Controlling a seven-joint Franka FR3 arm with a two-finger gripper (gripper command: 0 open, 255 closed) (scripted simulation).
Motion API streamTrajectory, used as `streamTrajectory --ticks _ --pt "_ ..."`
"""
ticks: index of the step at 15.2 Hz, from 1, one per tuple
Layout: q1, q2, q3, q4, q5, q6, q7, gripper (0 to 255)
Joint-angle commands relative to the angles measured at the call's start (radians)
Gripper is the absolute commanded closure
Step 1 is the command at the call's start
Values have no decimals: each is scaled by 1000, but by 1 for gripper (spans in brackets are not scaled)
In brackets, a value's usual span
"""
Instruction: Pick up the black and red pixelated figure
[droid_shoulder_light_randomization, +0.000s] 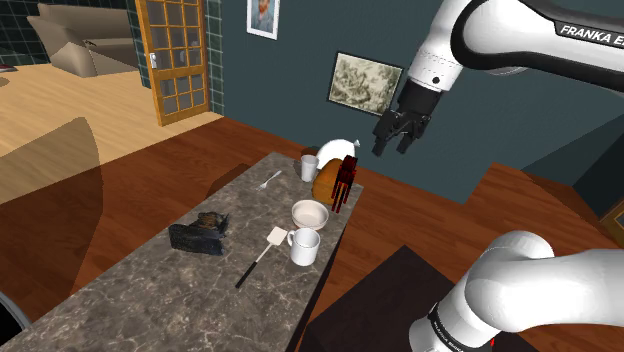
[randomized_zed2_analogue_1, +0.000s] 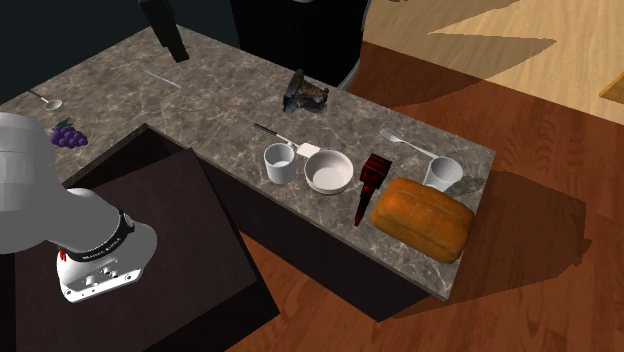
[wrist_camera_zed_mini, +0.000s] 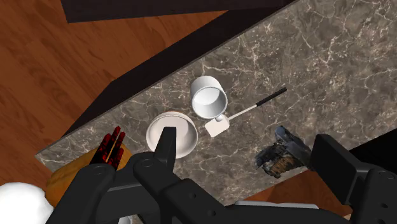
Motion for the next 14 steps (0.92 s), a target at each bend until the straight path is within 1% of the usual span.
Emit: streamTrajectory --ticks 1,7,14 --pt "0 0 0 0 0 0 0 0" --pt "-28 163 -60 3 -52 140 -90 0" --pt "-53 388 -126 64 -92 285 -186 0"
